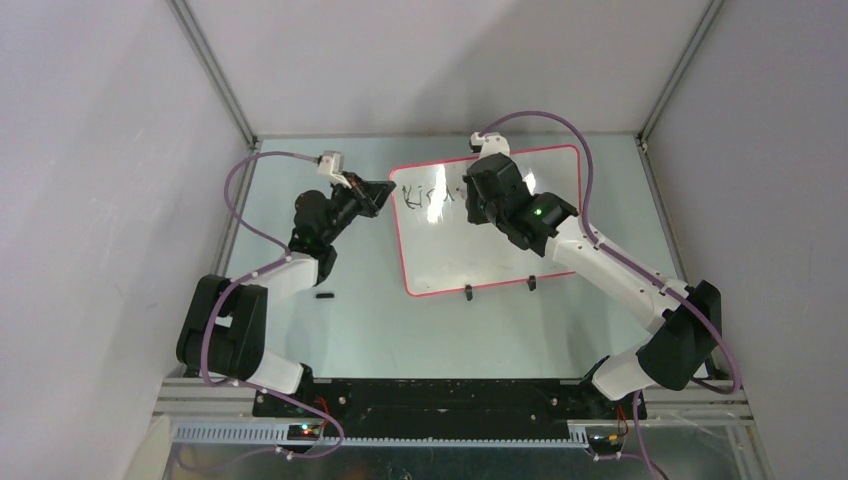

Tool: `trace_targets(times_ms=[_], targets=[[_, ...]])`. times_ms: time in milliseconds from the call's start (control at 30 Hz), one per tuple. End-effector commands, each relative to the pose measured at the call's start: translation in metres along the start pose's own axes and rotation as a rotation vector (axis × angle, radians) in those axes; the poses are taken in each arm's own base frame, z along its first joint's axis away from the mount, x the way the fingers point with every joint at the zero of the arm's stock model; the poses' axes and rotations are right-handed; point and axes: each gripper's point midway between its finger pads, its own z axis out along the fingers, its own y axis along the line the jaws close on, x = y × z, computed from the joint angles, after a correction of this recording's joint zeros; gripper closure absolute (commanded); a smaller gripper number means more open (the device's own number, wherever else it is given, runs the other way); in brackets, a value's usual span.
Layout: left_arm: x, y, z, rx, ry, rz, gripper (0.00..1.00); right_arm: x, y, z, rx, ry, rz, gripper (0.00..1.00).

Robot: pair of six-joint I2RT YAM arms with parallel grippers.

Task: Write a sentence on the whiteboard

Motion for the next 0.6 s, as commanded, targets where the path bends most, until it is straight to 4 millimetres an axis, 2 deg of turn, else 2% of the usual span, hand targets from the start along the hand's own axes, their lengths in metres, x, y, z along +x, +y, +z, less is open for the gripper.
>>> trace_targets(times_ms=[0,567], targets=[[-0.012,-0.014,0.004,0.039,-0.018,0.044,0.95,-0.010,0.001,-0.003,0.005,-0.015,0.003,1.00],[-0.012,-0.015,0.003,0.043,-0.019,0.047,0.96,0.001,0.003,-0.004,-0.014,0.036,-0.031,1.00]])
